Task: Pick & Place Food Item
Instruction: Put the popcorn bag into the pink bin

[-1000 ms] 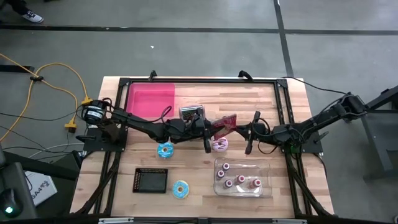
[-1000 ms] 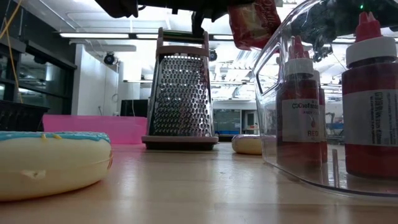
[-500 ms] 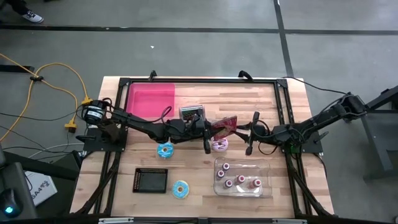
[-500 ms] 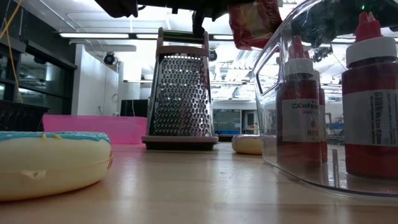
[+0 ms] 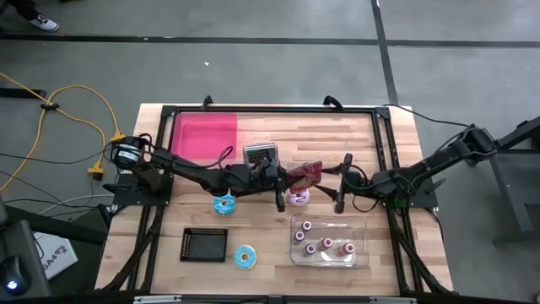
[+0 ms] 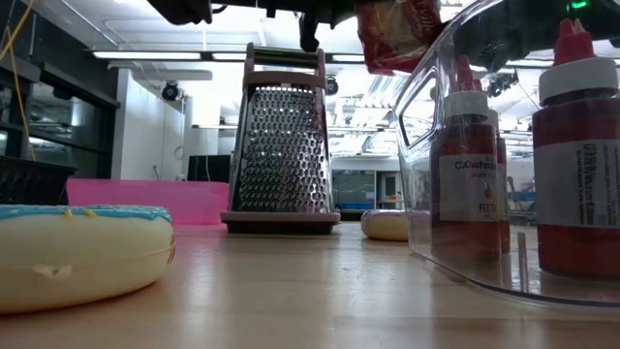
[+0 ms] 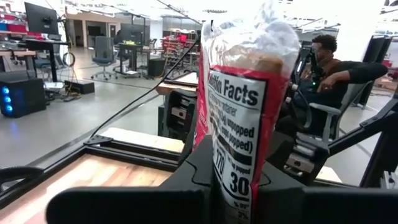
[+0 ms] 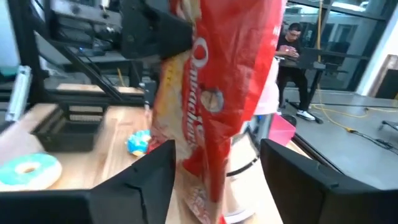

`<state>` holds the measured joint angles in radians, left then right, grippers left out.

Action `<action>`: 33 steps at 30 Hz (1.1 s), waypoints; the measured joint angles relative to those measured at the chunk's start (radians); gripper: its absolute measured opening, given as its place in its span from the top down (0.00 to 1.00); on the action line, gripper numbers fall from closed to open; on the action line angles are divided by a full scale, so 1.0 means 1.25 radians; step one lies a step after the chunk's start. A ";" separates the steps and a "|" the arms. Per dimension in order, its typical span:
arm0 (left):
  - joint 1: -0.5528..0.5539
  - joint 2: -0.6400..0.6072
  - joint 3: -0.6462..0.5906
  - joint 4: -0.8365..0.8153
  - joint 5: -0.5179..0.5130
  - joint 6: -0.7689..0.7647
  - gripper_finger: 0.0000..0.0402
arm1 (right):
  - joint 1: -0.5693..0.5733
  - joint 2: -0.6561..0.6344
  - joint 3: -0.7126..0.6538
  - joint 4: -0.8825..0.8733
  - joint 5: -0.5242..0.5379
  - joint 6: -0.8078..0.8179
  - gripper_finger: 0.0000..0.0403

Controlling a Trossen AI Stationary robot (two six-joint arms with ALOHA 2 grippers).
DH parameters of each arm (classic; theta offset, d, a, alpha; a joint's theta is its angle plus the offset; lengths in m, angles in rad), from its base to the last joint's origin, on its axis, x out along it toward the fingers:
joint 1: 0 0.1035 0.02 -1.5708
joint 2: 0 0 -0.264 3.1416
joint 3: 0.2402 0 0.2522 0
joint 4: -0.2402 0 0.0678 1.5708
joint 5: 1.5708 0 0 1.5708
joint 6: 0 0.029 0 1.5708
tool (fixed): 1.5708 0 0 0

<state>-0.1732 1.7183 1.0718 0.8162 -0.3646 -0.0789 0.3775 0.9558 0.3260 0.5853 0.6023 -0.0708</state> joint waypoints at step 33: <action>0.046 -0.308 0.000 0.021 -0.335 0.202 0.97 | 0.192 -0.196 0.000 -0.131 0.175 0.042 0.45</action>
<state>-0.1154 1.3338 1.0721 0.8421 -0.7829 0.1738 0.6174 0.7105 0.3260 0.4213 0.8207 -0.0189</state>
